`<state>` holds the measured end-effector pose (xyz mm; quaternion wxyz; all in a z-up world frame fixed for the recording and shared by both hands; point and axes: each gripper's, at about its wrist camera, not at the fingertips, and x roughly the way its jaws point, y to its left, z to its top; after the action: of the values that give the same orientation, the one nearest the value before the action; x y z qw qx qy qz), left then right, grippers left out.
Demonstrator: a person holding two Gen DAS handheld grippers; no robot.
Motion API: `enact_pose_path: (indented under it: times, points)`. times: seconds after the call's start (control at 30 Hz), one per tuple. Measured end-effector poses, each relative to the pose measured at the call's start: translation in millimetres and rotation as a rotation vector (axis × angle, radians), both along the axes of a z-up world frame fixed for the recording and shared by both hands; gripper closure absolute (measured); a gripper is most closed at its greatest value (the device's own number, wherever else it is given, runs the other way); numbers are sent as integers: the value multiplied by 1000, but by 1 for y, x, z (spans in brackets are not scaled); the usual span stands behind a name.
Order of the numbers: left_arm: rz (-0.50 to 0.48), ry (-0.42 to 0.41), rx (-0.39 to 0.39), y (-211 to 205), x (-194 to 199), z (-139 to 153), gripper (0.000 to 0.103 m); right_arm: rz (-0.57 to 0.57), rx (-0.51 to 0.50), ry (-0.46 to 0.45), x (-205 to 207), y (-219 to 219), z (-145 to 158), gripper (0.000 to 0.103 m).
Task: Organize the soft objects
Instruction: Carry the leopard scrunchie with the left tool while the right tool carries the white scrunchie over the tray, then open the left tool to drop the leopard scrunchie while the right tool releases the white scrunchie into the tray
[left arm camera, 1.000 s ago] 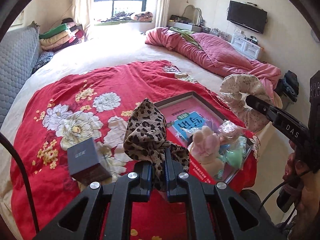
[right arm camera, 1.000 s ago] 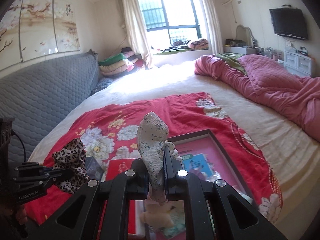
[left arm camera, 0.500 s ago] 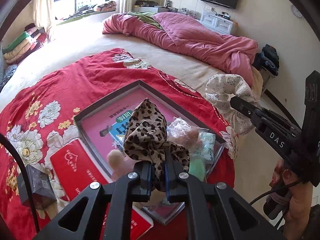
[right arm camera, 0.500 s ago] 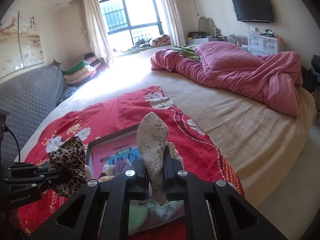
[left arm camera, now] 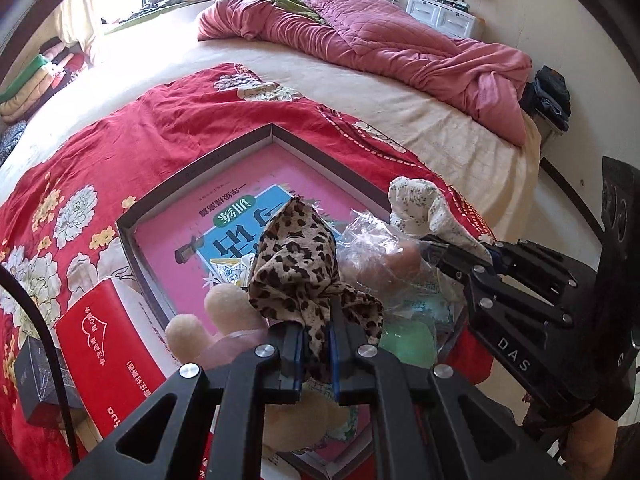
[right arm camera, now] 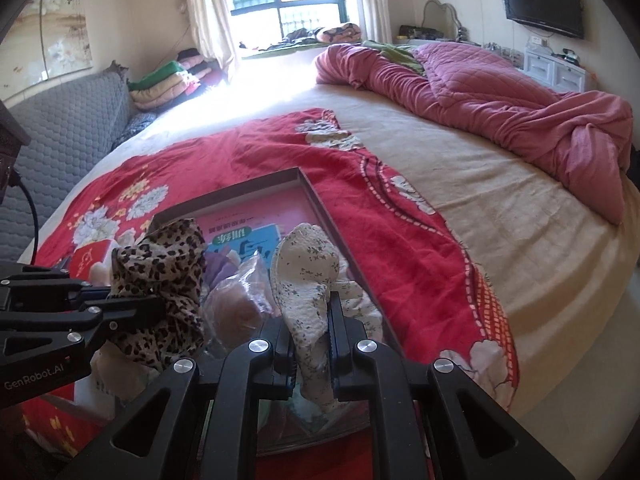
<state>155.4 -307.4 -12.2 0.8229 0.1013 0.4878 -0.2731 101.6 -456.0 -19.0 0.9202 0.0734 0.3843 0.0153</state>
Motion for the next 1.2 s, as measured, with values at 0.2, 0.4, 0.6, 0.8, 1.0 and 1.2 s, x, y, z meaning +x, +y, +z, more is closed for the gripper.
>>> enact_pose_path:
  times: [0.2, 0.4, 0.6, 0.8, 1.0, 1.2]
  points:
    - [2, 8, -1, 1, 1, -3, 92, 52, 50, -5, -2, 4, 3, 60]
    - [8, 11, -5, 2, 3, -3, 91, 79, 46, -40, -6, 10, 13, 44]
    - [11, 17, 4, 1, 4, -4, 90, 57, 60, -74, -15, 5, 23, 37]
    - [22, 12, 13, 1, 6, -5, 80, 8, 64, -103, -24, -6, 33, 32]
    - [41, 20, -2, 5, 9, -5, 70, -21, 66, -114, -29, -13, 37, 31]
    - [56, 1, 2, 9, 9, 0, 59, -40, 74, -127, -31, -16, 40, 31]
